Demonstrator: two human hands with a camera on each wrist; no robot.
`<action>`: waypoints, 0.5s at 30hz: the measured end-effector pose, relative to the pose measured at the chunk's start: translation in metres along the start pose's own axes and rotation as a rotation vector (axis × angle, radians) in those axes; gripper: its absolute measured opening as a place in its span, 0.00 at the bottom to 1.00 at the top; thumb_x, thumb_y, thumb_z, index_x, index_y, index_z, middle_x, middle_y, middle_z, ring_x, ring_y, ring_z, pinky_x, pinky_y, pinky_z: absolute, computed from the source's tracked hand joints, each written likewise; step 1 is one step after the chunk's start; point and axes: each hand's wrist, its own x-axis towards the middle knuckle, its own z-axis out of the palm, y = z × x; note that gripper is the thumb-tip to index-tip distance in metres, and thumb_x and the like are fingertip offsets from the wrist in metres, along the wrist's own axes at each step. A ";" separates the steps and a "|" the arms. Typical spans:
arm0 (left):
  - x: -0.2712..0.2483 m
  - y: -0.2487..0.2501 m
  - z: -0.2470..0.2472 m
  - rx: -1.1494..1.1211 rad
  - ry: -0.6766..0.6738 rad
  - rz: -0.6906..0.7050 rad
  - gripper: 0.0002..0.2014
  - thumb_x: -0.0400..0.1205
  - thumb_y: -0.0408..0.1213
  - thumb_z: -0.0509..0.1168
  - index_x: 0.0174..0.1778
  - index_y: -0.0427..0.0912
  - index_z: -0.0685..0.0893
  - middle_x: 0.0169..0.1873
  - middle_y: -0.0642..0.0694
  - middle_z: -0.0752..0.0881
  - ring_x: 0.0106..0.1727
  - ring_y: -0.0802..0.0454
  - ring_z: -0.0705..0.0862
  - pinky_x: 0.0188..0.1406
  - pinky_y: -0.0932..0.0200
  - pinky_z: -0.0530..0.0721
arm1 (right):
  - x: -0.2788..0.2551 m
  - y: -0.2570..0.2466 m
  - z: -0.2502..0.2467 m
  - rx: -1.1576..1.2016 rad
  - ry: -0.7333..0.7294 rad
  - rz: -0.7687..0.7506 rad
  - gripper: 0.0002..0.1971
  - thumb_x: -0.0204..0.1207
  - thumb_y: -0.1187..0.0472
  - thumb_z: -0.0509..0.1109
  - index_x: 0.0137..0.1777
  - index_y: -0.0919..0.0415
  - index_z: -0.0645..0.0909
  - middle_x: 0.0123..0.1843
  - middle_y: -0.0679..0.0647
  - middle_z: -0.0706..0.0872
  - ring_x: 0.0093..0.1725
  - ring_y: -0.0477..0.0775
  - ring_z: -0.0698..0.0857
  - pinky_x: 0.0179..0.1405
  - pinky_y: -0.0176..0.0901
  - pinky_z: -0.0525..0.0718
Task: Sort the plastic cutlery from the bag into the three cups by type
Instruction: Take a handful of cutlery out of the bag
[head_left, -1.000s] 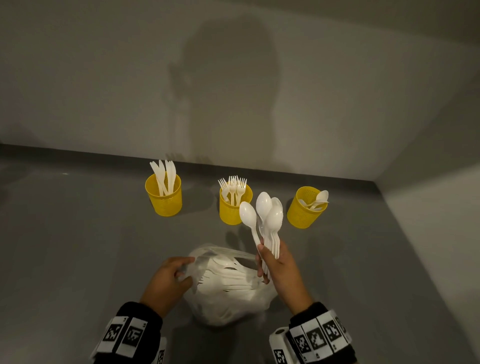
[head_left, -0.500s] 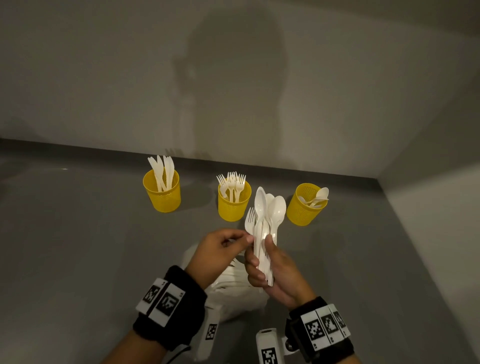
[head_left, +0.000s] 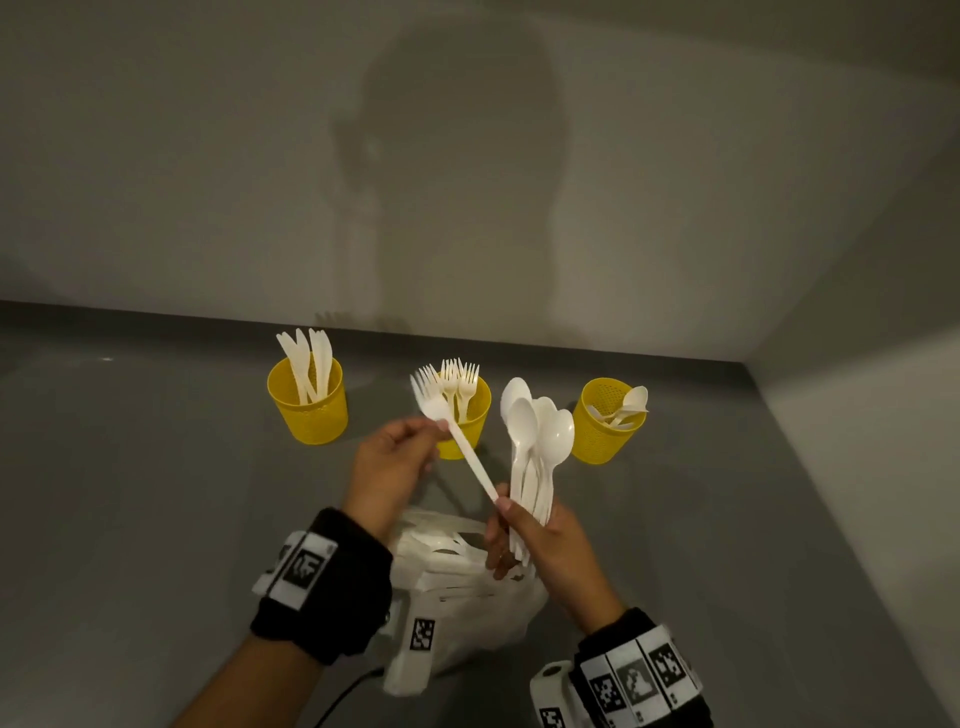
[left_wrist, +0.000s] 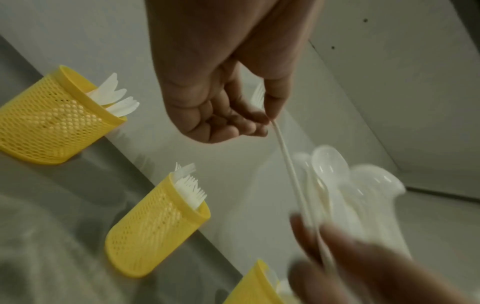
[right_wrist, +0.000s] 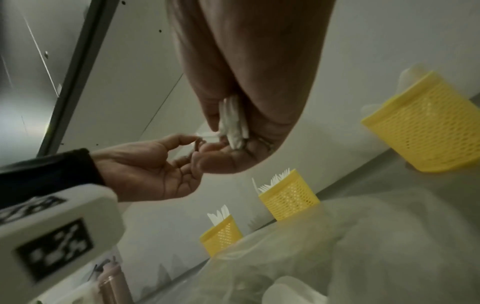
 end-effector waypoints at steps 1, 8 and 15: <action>0.009 0.007 -0.003 -0.033 0.039 0.011 0.08 0.76 0.34 0.67 0.31 0.46 0.85 0.18 0.54 0.81 0.23 0.61 0.76 0.25 0.70 0.76 | 0.001 0.000 -0.002 -0.014 0.056 -0.010 0.03 0.79 0.67 0.62 0.48 0.66 0.77 0.24 0.54 0.82 0.20 0.50 0.80 0.18 0.39 0.81; 0.077 0.018 0.011 0.110 0.162 0.203 0.09 0.75 0.33 0.69 0.48 0.33 0.86 0.32 0.53 0.84 0.33 0.63 0.80 0.27 0.84 0.75 | 0.012 0.001 -0.028 -0.658 0.258 -0.141 0.15 0.78 0.65 0.64 0.41 0.38 0.72 0.35 0.39 0.80 0.35 0.38 0.80 0.37 0.38 0.75; 0.111 -0.017 0.025 0.521 0.034 0.118 0.12 0.76 0.39 0.68 0.52 0.37 0.88 0.51 0.38 0.88 0.49 0.44 0.85 0.51 0.62 0.80 | 0.015 -0.019 -0.042 -1.145 0.393 -0.500 0.10 0.72 0.61 0.60 0.49 0.60 0.80 0.38 0.57 0.85 0.33 0.53 0.80 0.29 0.42 0.74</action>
